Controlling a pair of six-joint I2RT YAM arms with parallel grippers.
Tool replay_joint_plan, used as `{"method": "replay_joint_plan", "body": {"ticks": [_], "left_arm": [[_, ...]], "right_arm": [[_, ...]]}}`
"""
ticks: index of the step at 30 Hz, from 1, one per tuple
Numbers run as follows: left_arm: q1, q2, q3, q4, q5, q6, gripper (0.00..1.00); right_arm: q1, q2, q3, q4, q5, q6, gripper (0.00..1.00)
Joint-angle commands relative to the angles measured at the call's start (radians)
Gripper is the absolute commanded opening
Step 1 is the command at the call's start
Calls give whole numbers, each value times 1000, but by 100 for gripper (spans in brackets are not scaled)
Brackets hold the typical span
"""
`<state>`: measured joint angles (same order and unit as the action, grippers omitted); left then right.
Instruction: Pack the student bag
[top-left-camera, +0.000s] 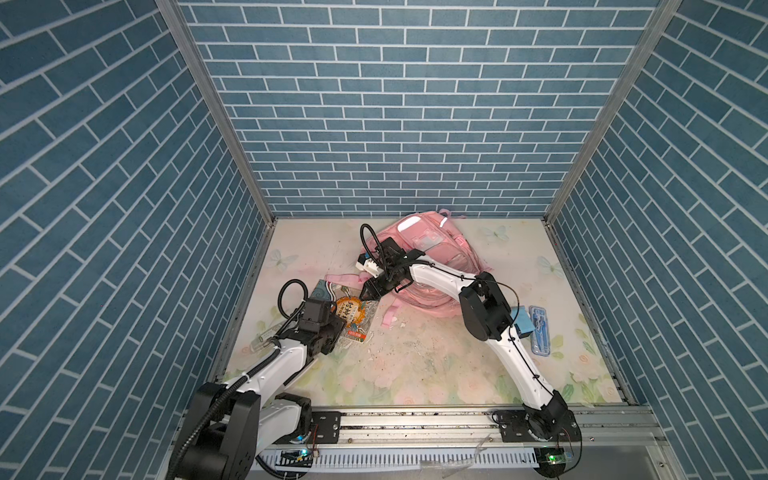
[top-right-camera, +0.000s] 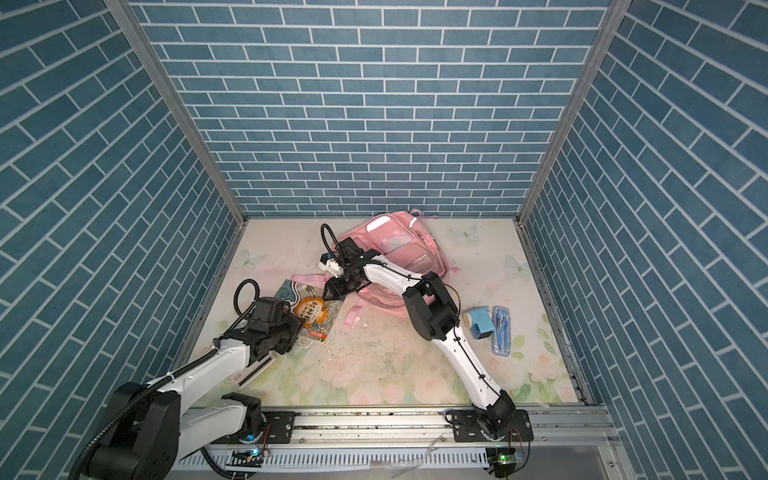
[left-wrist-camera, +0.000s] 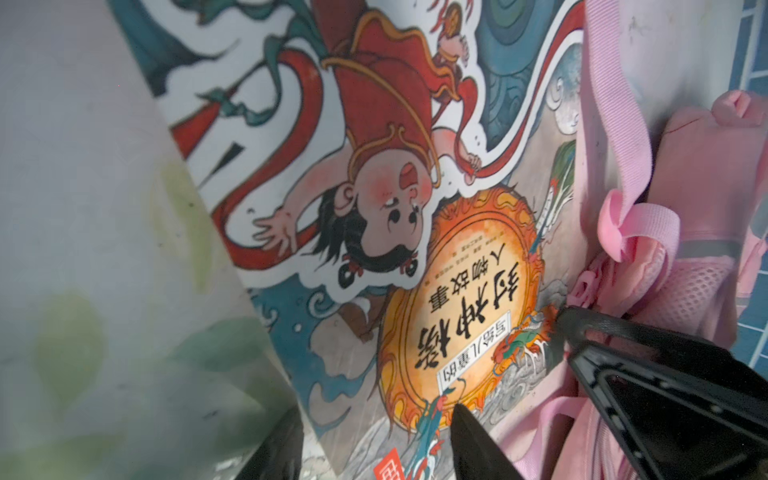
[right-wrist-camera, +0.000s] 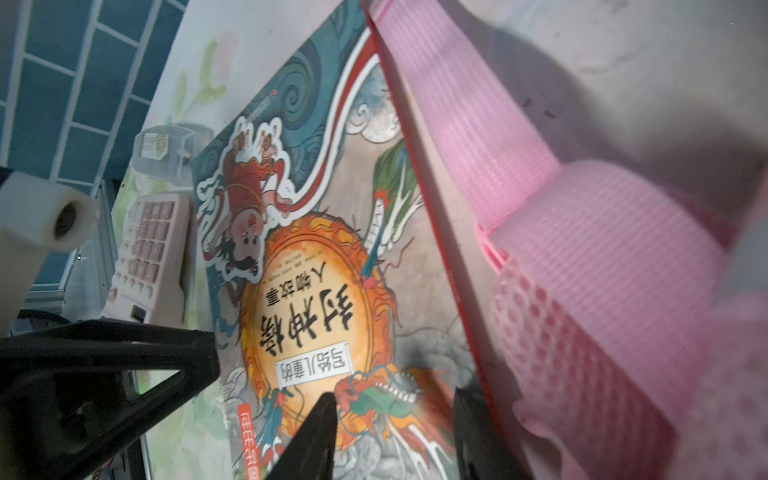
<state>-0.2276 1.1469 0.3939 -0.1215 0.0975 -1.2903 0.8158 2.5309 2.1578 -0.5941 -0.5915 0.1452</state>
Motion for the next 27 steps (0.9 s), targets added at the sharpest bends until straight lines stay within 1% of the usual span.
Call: {"method": "replay_joint_plan", "body": {"ticks": [1,5,7,9,11,15,20,27], "left_arm": [[14,38,-43,-28,-20,6,58],[20,53,-51,-17,-15,13,57],[20,65,-55,-11,-12,17,56],[22,80,-51,-9,-10,26,56],[27,98,-51,-4,-2,35,55],[34,124,-52,14,19,45,54],[36,147,-51,36,57,58,51],[38,179,-61,69,93,60,45]], "right_arm": [[-45,54,51,-104,61,27,49],[-55,72,68,-101,89,39,51],[-53,90,102,-130,131,27,53],[-52,84,94,-130,169,10,54],[-52,69,71,-112,167,-6,54],[-52,81,81,-119,127,-26,55],[-52,132,144,-223,32,-88,53],[-52,142,145,-263,-23,-101,52]]}}
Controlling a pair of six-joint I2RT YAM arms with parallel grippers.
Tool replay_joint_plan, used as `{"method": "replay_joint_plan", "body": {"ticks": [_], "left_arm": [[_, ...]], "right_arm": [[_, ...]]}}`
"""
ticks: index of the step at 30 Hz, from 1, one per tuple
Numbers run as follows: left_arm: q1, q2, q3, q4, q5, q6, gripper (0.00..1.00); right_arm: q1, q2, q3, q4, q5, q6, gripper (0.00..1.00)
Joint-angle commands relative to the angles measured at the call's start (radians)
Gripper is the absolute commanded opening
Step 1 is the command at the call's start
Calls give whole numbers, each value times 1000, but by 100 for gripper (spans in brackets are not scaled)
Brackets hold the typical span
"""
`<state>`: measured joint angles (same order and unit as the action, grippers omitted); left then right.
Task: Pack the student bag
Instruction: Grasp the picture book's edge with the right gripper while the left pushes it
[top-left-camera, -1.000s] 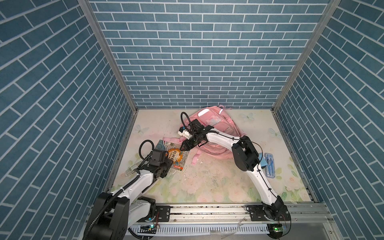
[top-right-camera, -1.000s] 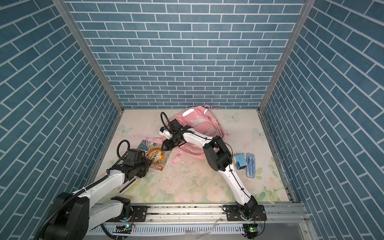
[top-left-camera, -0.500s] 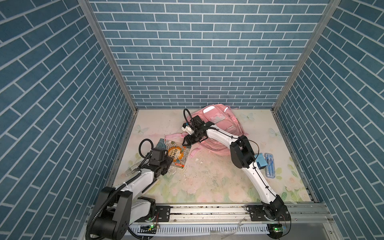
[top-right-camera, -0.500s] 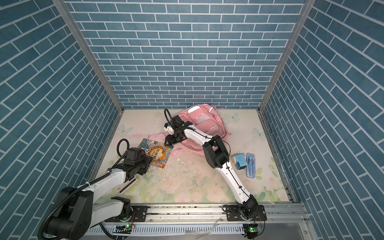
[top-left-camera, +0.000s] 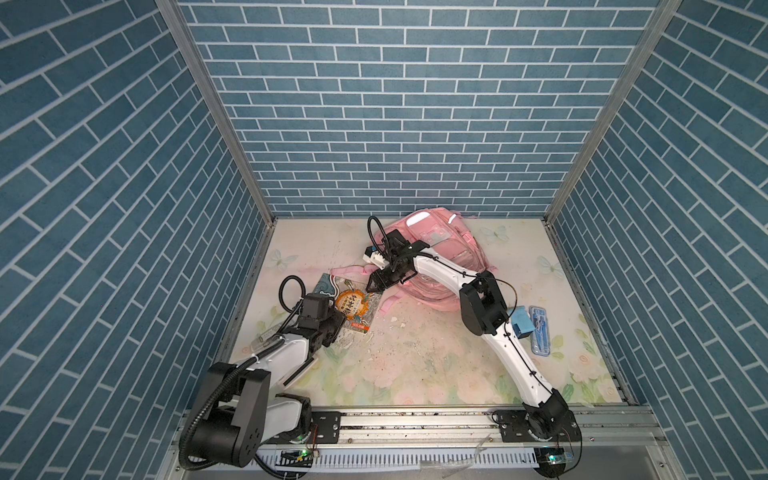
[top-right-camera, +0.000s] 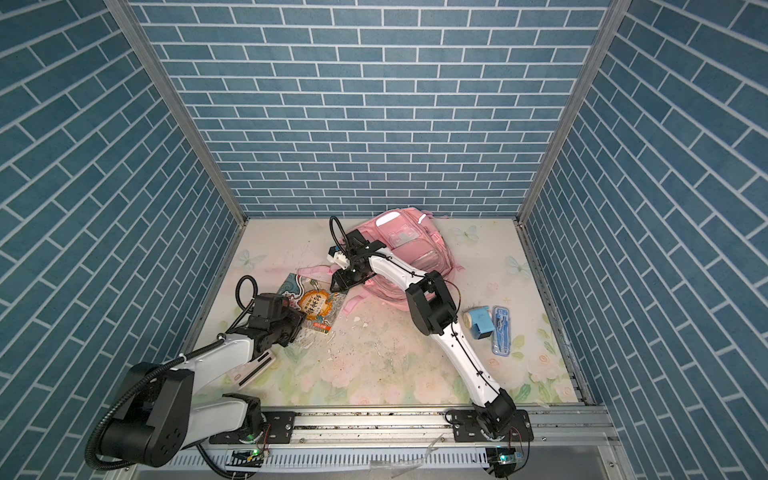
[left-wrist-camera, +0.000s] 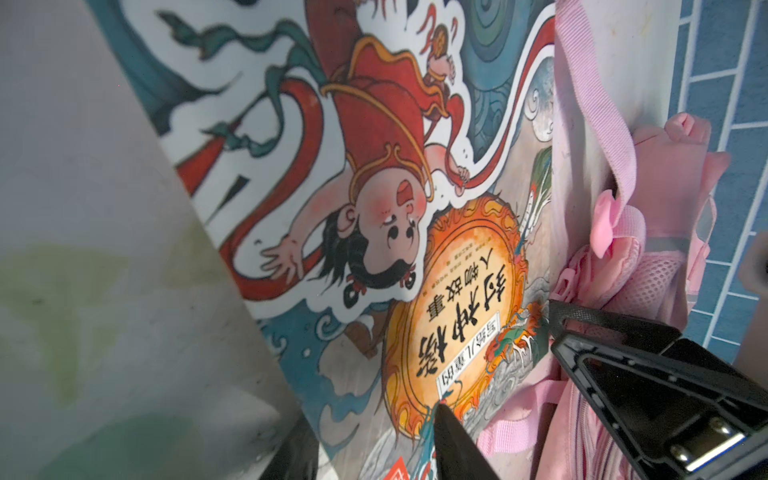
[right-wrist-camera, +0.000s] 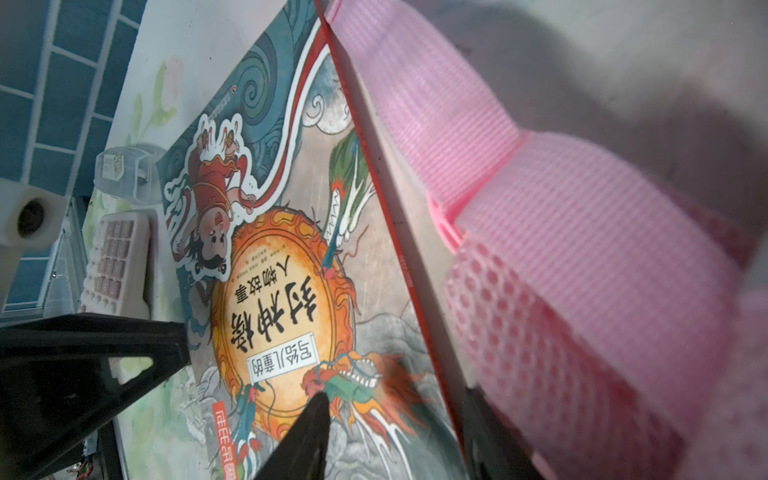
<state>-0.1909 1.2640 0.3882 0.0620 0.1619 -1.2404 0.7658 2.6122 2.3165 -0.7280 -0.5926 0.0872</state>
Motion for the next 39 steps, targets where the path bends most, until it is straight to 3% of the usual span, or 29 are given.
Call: {"method": "replay_joint_plan", "body": {"ticks": [1,7,14,22,26,31,39], "left_arm": [[1,67,-55,-113,32,12,45],[2,81,-62,-114,37,18,41],[8,81,-73,-105,37,18,40],[12,126,-83,-53,90,20,40],[13,146,-89,-29,106,21,40],[12,159,-83,-24,113,23,40],[11,141,-90,-30,108,28,39]], "right_arm": [[-3,57,-18,-126,-23,-31,52],[-42,27,-96,-133,82,116,53],[-72,-100,-310,16,170,182,52],[-35,26,-143,-140,73,86,49],[-31,22,-134,-131,-4,62,46],[-64,-51,-258,31,-176,159,39],[-81,-154,-392,261,-264,307,23]]}}
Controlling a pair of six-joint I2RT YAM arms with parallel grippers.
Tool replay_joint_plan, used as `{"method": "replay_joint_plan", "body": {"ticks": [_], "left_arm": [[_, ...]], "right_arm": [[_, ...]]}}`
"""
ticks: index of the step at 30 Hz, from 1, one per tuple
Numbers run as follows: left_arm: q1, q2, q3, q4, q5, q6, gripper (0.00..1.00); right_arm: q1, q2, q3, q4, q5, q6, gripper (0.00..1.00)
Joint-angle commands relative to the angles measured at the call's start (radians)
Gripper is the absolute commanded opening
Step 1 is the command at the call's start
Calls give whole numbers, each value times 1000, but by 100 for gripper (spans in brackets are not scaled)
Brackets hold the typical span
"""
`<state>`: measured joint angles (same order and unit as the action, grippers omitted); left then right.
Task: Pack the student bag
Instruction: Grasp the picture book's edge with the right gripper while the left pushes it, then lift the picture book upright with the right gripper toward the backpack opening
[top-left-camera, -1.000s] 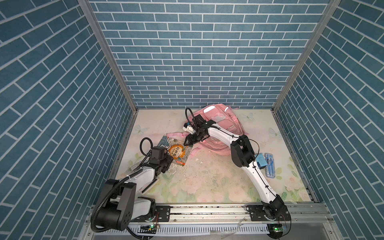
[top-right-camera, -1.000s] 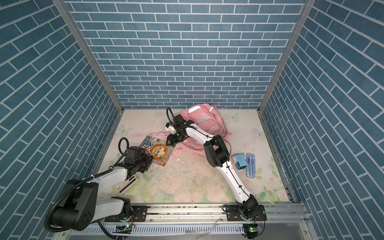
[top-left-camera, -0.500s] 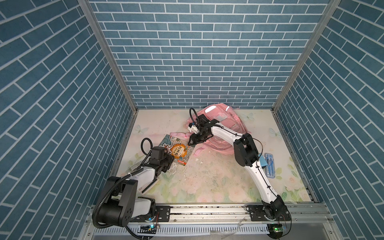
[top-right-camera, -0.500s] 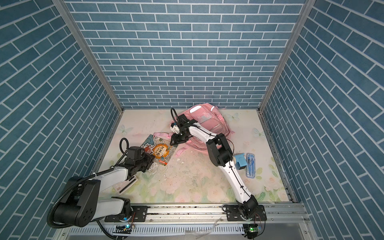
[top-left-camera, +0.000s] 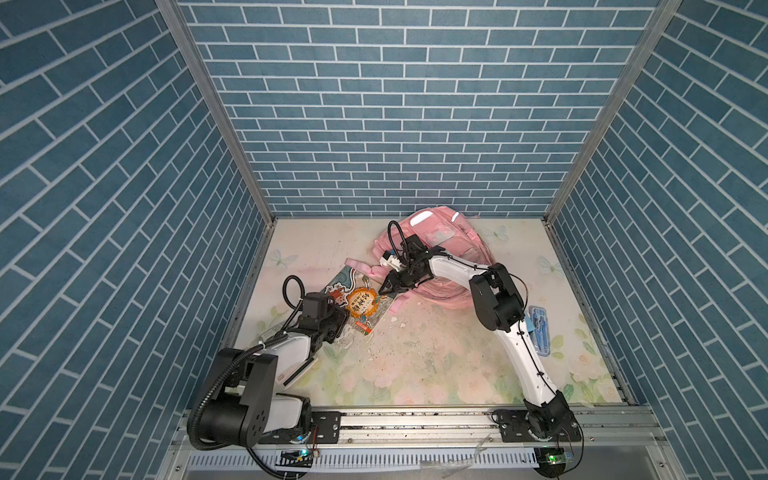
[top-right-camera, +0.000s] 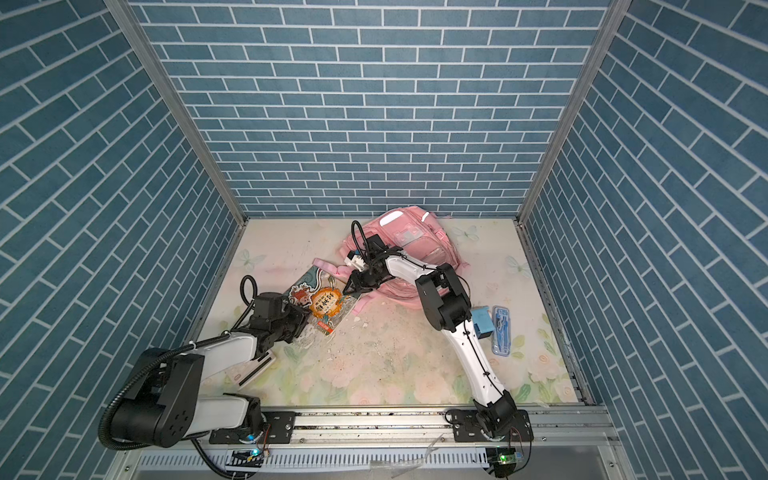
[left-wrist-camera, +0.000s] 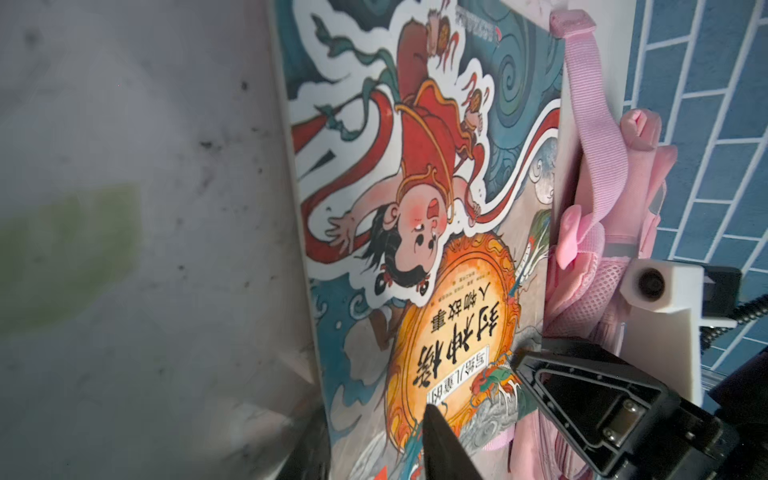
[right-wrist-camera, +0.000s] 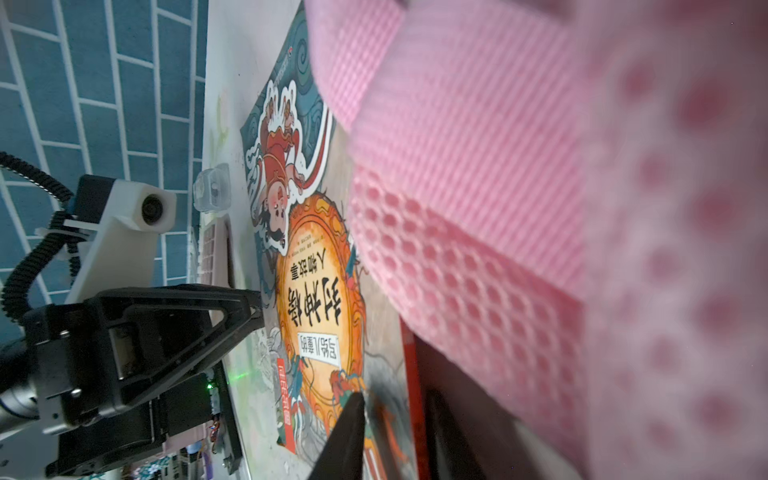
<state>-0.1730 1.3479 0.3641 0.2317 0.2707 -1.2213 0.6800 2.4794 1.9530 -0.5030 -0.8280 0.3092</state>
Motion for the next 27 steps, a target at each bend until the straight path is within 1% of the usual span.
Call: {"method": "replay_joint_plan", "body": {"ticks": [1,4,8,10,13,16,20,24,27], "left_arm": [[-6,52,-63,-203,-1,11,39],[-5,10,-37,-250,-20,47,40],[-12,-104,70,-408,-131,146,45],[-15,-168,123,-474,-186,196,46],[-22,-261,190,-525,-235,259,49],[-32,-331,257,-549,-270,328,49],[-50,-363,363,-552,-280,500,49],[-71,-351,473,-529,-263,700,49],[-105,-330,571,-533,-273,827,49]], "right_arm": [[4,-26,-27,33,-17,84,22],[5,-55,-28,14,22,68,15],[7,-110,-26,-18,89,39,6],[8,-136,-23,-34,121,23,3],[13,-165,9,-92,182,-19,0],[17,-197,42,-155,230,-71,0],[16,-289,29,-193,275,-149,0],[14,-411,-6,-225,280,-255,0],[7,-487,-4,-301,353,-334,0]]}}
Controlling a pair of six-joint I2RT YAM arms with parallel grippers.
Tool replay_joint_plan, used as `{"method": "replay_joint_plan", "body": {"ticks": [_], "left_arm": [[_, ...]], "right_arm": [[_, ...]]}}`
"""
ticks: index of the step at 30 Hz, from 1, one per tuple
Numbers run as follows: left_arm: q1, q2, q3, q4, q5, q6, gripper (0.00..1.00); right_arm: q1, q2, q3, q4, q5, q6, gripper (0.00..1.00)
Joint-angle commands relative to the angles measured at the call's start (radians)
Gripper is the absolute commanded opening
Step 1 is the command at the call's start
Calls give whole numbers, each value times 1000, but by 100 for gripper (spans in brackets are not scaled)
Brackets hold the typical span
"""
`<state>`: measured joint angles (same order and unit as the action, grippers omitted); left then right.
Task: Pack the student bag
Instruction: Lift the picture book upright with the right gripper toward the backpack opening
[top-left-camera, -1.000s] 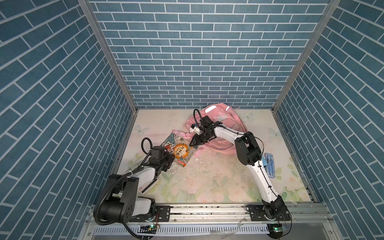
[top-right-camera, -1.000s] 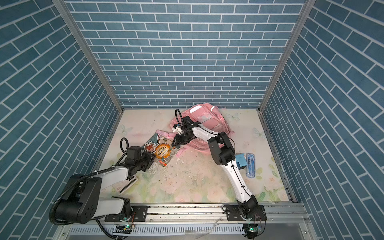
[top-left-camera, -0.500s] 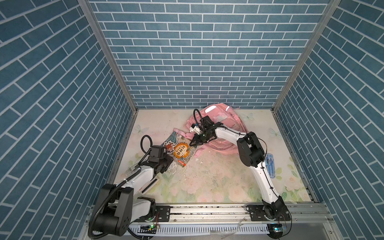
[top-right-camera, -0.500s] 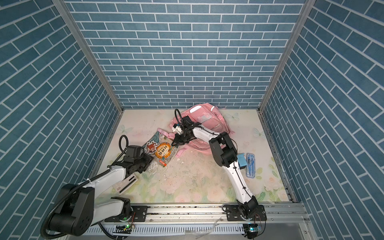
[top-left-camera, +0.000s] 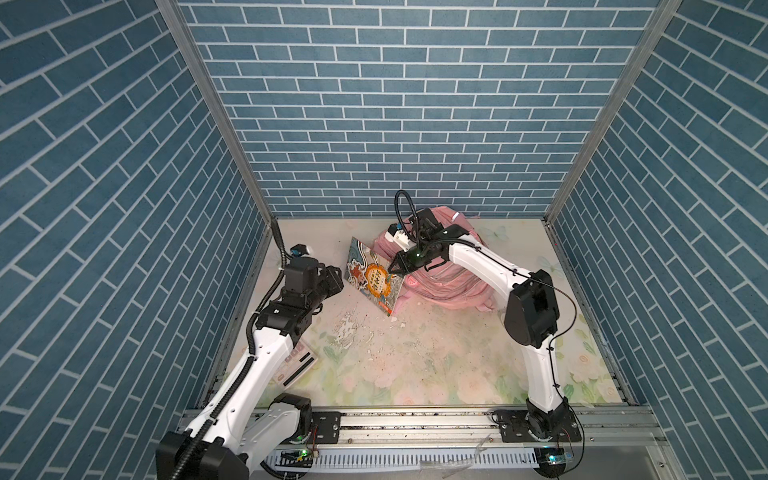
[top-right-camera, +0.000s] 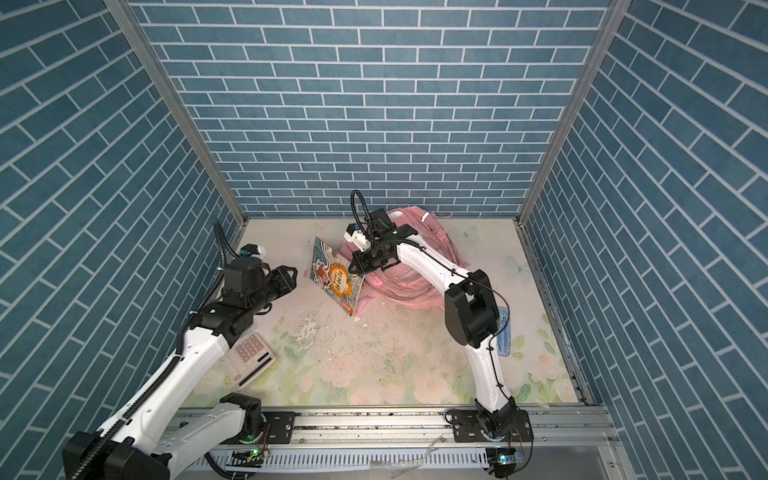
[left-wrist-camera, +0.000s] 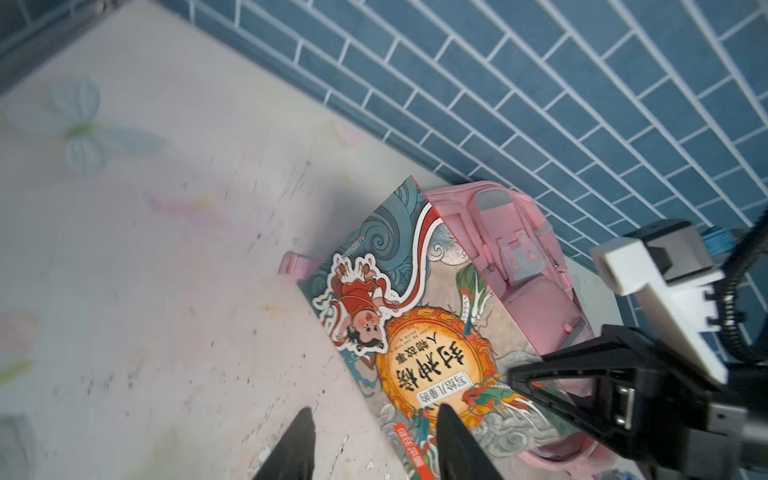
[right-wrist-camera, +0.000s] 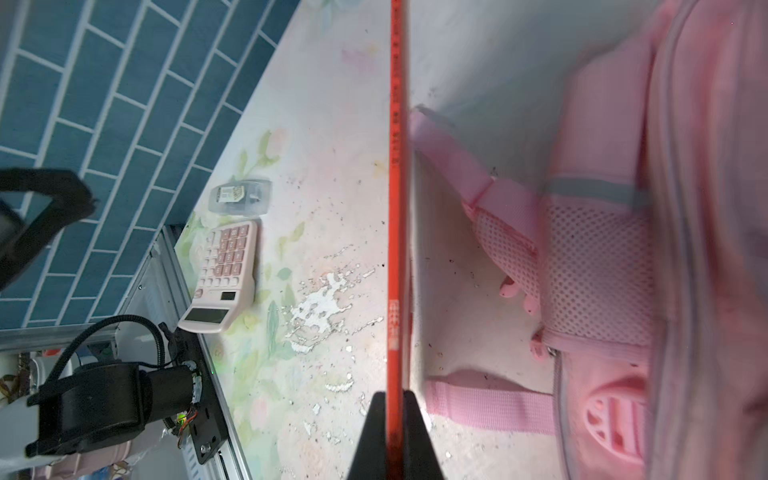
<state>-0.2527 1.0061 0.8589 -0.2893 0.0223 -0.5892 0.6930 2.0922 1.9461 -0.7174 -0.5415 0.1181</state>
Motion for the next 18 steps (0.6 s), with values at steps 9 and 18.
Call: {"method": "replay_joint_plan", "body": {"ticks": [9,18], "left_arm": [[-212,88,226,53,7,595,44],[-396,231,364,-5,104,1033,43]], "right_arm": [[-86,-315,-67,-198,277,-301,0],[-128,-642,-378,-107,379,-586,0]]}}
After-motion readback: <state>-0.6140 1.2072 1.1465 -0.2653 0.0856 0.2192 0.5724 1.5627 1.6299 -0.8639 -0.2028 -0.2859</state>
